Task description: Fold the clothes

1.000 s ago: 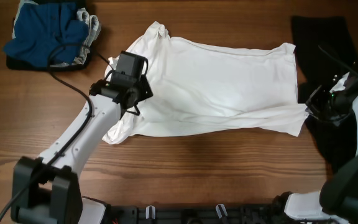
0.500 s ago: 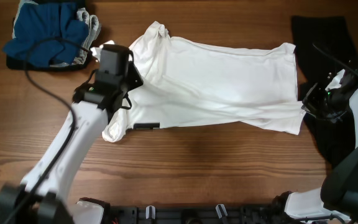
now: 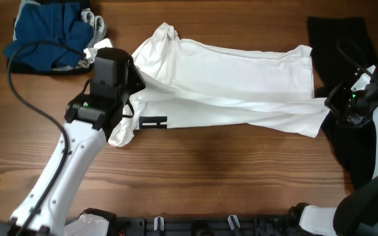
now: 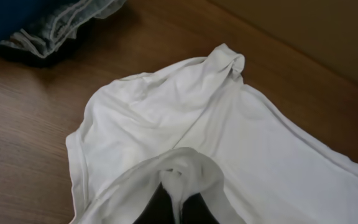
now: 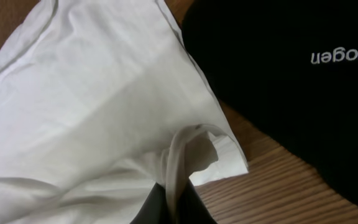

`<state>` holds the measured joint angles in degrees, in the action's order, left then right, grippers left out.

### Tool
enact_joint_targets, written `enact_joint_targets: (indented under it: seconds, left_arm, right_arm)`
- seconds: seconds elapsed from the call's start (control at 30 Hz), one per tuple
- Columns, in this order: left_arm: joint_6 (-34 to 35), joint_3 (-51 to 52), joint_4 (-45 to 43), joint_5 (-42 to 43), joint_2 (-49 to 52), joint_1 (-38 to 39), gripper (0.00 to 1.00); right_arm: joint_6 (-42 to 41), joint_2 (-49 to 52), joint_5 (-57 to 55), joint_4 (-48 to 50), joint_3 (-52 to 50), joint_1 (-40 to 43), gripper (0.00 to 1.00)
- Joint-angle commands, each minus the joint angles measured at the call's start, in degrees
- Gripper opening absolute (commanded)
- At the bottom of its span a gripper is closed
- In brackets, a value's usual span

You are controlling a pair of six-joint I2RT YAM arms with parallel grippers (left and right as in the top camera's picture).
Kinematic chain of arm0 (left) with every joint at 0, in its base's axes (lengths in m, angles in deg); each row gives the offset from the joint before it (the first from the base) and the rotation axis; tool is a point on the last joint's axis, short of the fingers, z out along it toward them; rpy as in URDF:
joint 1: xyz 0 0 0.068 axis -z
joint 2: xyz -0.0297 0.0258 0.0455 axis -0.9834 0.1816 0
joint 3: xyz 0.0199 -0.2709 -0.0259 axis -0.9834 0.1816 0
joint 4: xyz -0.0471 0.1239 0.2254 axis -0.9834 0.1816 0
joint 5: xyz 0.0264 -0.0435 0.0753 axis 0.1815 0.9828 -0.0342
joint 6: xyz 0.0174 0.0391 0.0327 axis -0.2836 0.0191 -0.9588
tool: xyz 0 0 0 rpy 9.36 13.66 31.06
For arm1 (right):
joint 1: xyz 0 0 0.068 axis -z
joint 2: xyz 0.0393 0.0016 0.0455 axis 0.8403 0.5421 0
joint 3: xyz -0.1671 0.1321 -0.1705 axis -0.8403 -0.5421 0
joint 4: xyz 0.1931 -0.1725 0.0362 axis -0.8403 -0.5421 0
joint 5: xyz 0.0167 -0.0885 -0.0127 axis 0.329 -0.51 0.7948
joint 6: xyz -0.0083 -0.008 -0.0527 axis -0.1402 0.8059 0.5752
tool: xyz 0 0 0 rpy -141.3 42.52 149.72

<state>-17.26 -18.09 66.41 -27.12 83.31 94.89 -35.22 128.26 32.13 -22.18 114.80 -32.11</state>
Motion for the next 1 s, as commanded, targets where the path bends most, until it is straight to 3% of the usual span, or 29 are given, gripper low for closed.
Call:
enact_joint_targets:
  seconds: [0.0, 0.6, 0.63, 0.7, 0.73, 0.77, 0.8, 0.87, 0.97]
  left_arm:
    - [-2.03, -1.11, -1.62, -2.82, 4.11, -0.22, 0.04]
    - [-3.34, -1.09, -9.53, -4.37, 14.05, -0.37, 0.04]
    - [-3.34, -1.09, -9.44, -4.37, 14.34, -0.37, 0.11]
    - [-3.34, -1.09, -9.27, -4.37, 14.56, -0.37, 0.34]
    - [-3.34, -1.09, -9.27, -4.35, 14.58, -0.37, 0.47]
    - [-3.34, -1.09, -9.27, -4.37, 14.58, -0.37, 0.57]
    - [-3.34, -1.09, -9.2, -4.35, 14.58, -0.37, 0.75]
    - [-3.34, -1.11, -8.68, -4.33, 14.58, -0.37, 0.85]
    - [-5.6, -1.11, -7.56, -3.54, 14.45, -0.37, 0.89]
  right_arm:
    - [1.31, 2.51, 0.72, 1.62, 0.57, -0.22, 0.04]
    - [-0.37, 12.37, -3.21, 11.28, -1.46, -8.39, 0.04]
    - [-0.35, 12.9, -3.19, 11.45, -1.46, -8.39, 0.04]
    - [0.5, 13.57, -2.95, 11.43, -1.46, -8.39, 0.24]
    - [1.31, 13.68, -2.71, 11.43, -1.46, -8.39, 0.41]
    - [1.42, 13.68, -2.71, 11.37, -1.46, -8.39, 0.52]
    - [1.99, 13.62, -2.23, 11.37, -1.46, -8.39, 0.61]
    - [2.67, 13.53, -0.57, 11.23, -1.2, -8.39, 0.64]
    - [4.68, 12.92, 2.05, 9.7, 0.76, -8.39, 0.69]
